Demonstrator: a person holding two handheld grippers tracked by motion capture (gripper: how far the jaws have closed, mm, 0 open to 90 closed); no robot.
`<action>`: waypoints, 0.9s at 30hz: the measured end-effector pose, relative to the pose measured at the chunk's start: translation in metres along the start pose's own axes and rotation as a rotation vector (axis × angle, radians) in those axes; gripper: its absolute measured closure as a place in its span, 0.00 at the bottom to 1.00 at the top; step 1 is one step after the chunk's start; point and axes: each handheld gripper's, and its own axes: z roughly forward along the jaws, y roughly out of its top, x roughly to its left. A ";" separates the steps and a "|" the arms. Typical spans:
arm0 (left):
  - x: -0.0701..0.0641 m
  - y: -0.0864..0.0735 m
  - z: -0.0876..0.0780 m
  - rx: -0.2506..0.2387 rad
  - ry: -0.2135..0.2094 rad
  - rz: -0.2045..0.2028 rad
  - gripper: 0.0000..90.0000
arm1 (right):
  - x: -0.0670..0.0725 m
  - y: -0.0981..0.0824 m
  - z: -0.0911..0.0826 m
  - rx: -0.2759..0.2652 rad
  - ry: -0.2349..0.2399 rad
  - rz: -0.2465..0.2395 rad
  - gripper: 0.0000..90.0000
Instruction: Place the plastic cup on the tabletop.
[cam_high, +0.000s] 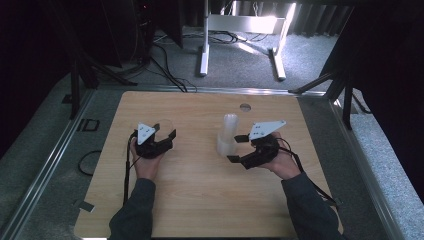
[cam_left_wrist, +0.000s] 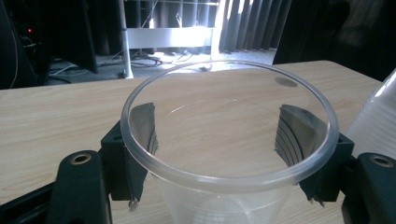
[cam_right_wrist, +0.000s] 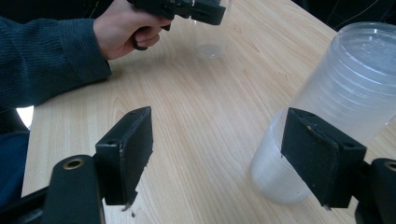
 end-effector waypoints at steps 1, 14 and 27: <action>0.000 -0.001 0.001 0.002 -0.003 0.000 0.33 | 0.000 0.000 0.000 0.000 0.000 0.000 0.28; 0.004 -0.009 0.010 0.029 0.022 0.014 0.33 | 0.000 0.000 0.000 0.001 0.002 -0.002 0.28; 0.006 -0.015 0.018 0.048 0.028 0.006 0.33 | -0.001 0.000 0.001 -0.002 0.003 0.000 0.28</action>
